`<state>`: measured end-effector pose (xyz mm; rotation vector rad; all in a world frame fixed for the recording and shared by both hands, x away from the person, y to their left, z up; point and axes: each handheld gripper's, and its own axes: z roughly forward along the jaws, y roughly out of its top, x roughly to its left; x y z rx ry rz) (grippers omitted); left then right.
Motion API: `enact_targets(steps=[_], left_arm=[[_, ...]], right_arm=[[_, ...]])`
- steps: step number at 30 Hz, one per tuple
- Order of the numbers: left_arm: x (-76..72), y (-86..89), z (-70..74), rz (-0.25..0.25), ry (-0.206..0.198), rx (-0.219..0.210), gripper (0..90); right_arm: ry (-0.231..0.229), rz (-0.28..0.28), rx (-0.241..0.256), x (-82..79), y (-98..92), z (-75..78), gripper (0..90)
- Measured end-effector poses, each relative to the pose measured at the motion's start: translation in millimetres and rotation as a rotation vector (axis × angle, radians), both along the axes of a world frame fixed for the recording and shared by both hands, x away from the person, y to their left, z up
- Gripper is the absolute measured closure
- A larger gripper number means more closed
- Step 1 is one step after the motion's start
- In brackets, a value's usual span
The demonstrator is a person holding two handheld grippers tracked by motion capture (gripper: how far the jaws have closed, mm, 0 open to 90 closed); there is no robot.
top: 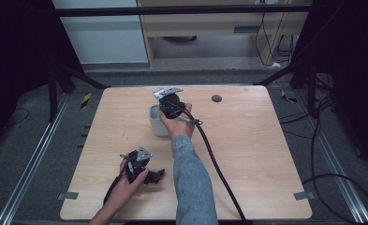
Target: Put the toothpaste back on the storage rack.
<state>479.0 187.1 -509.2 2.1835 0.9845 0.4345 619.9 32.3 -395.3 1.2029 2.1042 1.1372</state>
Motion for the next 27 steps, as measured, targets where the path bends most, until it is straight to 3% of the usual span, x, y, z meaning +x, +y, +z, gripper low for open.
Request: enact_targets(steps=[27], left_arm=[[0.0, 0.0, -0.1, 0.001, 0.000, -0.001, 0.0]], right_arm=[[-0.014, 0.021, -0.008, -10.7, -4.8, 9.1, 67.6]])
